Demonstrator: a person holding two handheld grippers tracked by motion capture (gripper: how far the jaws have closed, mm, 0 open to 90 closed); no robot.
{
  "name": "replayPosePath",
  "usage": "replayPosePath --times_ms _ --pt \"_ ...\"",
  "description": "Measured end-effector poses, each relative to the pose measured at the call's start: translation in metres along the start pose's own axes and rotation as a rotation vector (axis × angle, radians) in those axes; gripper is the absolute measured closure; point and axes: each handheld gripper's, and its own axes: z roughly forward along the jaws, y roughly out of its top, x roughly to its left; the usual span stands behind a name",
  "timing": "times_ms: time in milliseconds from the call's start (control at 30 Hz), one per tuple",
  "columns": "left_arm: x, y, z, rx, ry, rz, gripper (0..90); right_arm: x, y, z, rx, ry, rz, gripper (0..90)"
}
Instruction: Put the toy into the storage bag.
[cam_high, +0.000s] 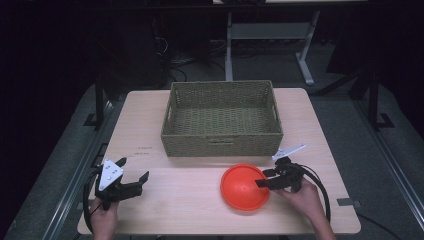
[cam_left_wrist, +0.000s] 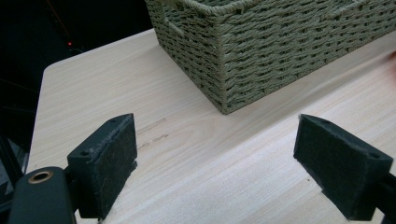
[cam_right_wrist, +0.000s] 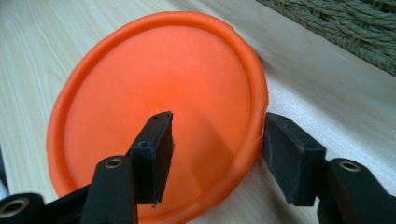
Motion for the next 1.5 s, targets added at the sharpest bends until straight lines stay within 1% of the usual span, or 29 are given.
replayPosePath --times_ms 67,133,200,233,300,433,533,667,700,767,867,900,1033,1200,1233,1267,1300,1400,1467,1500 --pt "0.0 0.0 0.0 -0.003 -0.002 -0.003 12.8 -0.001 -0.001 0.0 -0.003 -0.004 0.005 45.7" --pt "-0.001 0.001 0.0 -0.003 -0.004 0.002 12.8 -0.002 -0.001 0.0 0.006 -0.002 0.007 47.1" --pt "-0.001 0.001 0.0 -0.002 -0.005 0.002 12.8 -0.002 -0.001 0.0 0.009 -0.006 0.007 47.7" --pt "-0.002 0.001 0.001 -0.001 -0.007 0.007 12.8 -0.001 -0.002 0.001 0.009 -0.014 -0.002 48.2" --pt "-0.002 0.001 0.001 0.0 -0.007 0.005 12.8 -0.002 -0.002 0.001 0.009 -0.015 0.004 49.4" --pt "-0.002 0.0 0.001 0.0 -0.008 -0.001 12.8 -0.003 -0.002 0.001 0.011 -0.016 0.001 50.9" --pt "-0.001 0.0 0.0 -0.002 -0.006 0.003 12.8 -0.003 -0.003 0.002 0.016 -0.017 0.009 51.9" --pt "-0.001 0.0 0.0 0.0 -0.005 0.003 12.8 -0.005 -0.004 0.005 0.03 -0.004 0.006 52.7" --pt "-0.001 0.001 0.0 -0.001 -0.005 0.004 12.8 -0.004 -0.004 0.005 0.028 0.002 0.013 53.4" --pt "-0.002 0.001 0.0 -0.001 -0.006 0.005 12.8 -0.004 -0.004 0.006 0.029 -0.005 -0.002 55.2" --pt "-0.002 0.001 0.001 0.0 -0.006 0.005 12.8 -0.004 -0.004 0.005 0.029 -0.008 0.004 57.0" --pt "-0.002 0.0 0.0 0.0 -0.005 0.005 12.8 -0.005 -0.004 0.004 0.022 -0.005 0.005 60.4" --pt "-0.001 0.001 0.0 0.0 -0.004 0.006 12.8 -0.004 -0.003 -0.002 -0.014 -0.001 0.006 68.4" --pt "-0.002 0.001 0.0 -0.003 -0.003 0.007 12.8 -0.003 -0.003 -0.006 -0.015 -0.005 0.024 72.1" --pt "-0.002 0.001 0.0 -0.002 -0.003 0.006 12.8 -0.003 -0.003 -0.01 -0.028 0.005 0.032 75.1" --pt "-0.002 0.001 0.0 -0.002 -0.003 0.006 12.8 -0.003 -0.003 -0.01 -0.028 0.005 0.032 75.1" --pt "-0.002 0.001 0.0 -0.003 -0.002 0.006 12.8 -0.001 -0.003 -0.016 -0.052 0.018 0.038 77.1" --pt "-0.002 0.001 -0.001 -0.004 0.002 0.01 12.8 0.003 -0.003 -0.02 -0.055 0.005 0.029 78.3" --pt "-0.002 0.001 -0.001 -0.005 0.004 0.016 12.8 0.008 -0.004 -0.027 -0.082 0.01 0.027 80.8" --pt "-0.002 0.001 -0.001 -0.006 0.005 0.011 12.8 0.009 -0.004 -0.03 -0.101 0.017 0.022 81.6"
